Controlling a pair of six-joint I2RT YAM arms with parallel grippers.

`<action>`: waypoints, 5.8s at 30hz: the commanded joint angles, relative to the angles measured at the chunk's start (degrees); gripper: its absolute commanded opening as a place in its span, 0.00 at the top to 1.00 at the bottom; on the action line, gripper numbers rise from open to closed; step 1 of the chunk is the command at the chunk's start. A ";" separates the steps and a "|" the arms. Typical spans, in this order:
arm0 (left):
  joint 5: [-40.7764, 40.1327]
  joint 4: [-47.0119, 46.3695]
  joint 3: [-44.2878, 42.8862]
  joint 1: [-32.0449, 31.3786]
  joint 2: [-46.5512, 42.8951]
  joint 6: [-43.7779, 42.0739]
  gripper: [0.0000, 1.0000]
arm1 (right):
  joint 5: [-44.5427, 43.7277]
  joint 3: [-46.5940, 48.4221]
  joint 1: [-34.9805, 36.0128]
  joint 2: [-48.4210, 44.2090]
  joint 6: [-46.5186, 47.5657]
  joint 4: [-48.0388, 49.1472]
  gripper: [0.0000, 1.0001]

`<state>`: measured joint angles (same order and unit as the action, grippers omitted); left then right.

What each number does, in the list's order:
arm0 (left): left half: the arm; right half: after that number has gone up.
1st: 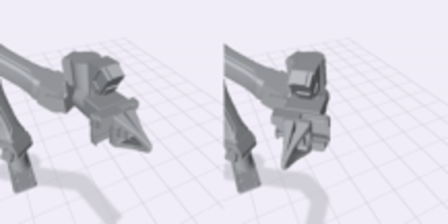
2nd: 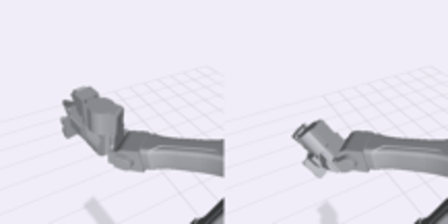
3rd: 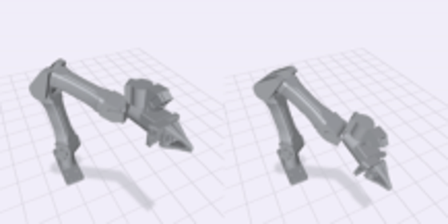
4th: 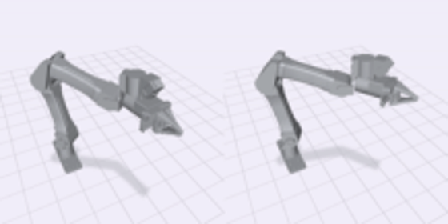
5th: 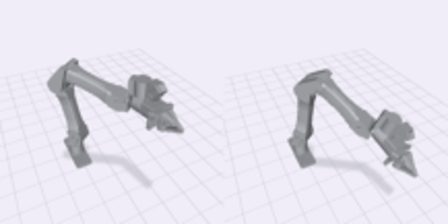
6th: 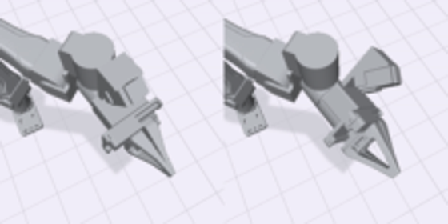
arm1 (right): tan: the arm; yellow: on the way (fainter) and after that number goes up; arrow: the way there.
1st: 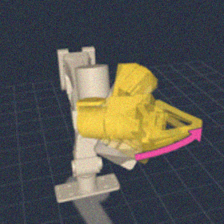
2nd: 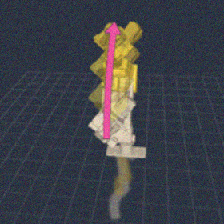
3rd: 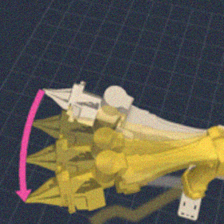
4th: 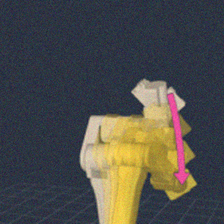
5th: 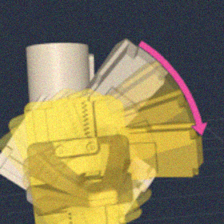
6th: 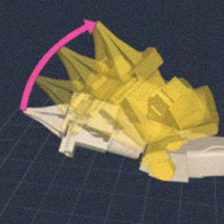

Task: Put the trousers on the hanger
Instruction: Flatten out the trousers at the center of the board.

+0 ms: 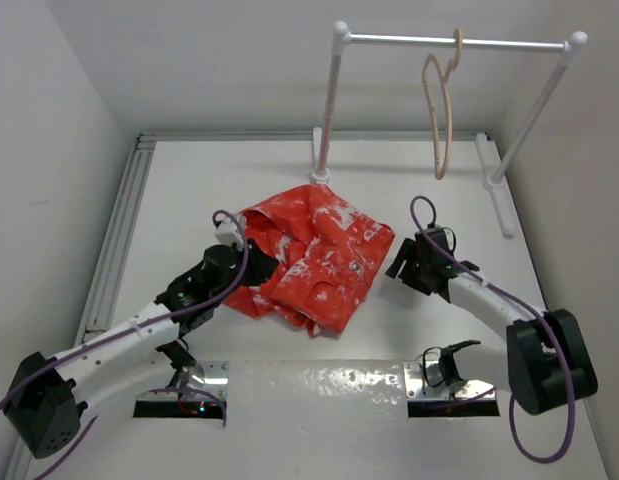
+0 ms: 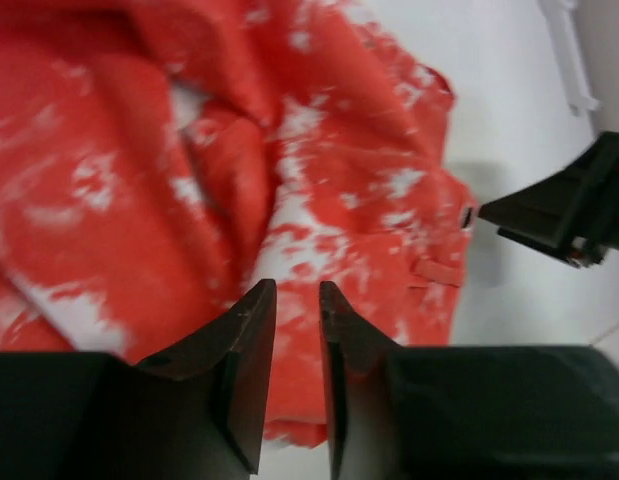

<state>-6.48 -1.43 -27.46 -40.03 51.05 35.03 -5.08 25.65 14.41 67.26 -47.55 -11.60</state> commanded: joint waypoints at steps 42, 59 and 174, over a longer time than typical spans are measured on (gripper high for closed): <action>-0.99 9.70 10.41 17.18 1.95 4.61 0.52 | -27.43 5.81 -9.39 0.95 2.63 14.16 1.00; 0.96 2.66 12.00 10.16 7.12 4.44 0.49 | 2.71 1.60 1.05 5.85 6.33 9.21 0.45; -19.19 12.68 -19.64 39.50 43.85 8.22 0.56 | 4.55 4.59 3.25 -17.78 13.19 5.18 1.00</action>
<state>-26.83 12.51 -45.06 -1.65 90.87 44.62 -1.80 30.59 17.15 50.81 -34.70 -9.04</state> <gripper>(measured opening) 0.459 0.002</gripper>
